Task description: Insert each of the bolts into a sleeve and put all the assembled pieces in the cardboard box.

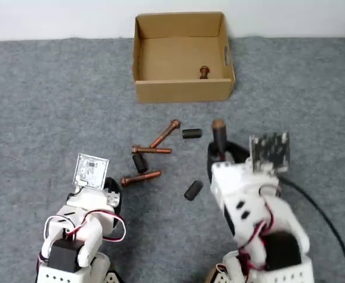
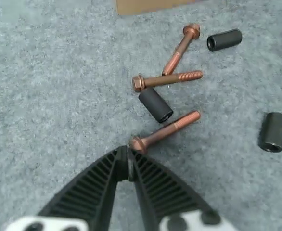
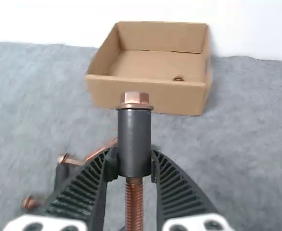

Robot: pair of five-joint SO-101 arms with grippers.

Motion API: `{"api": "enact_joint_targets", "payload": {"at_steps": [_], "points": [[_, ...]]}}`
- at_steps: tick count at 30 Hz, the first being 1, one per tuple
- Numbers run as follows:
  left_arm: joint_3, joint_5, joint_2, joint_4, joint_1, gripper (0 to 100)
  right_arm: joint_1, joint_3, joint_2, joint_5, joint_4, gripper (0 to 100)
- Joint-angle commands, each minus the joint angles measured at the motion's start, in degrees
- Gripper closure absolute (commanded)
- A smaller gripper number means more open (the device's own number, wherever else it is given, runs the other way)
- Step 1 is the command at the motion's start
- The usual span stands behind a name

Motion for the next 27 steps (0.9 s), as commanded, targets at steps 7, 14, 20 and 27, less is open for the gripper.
{"api": "enact_joint_targets", "payload": {"at_steps": [7, 14, 20, 27], "points": [[3.6, -0.5, -0.4, -3.1, -0.4, 100, 1.6, -25.6, 29.8, 0.3, -10.8, 98.9], [6.0, -0.5, -0.4, -5.3, -0.4, 100, 1.4, -46.5, 45.8, 0.3, -13.2, 98.9], [11.7, -0.4, -0.4, -11.6, -1.6, 100, 1.6, -59.3, 60.4, 0.6, -13.5, 98.9], [12.3, 4.9, -0.4, -13.1, -7.3, 100, 2.7, -71.6, 80.8, 0.6, -21.3, 98.9]]}}
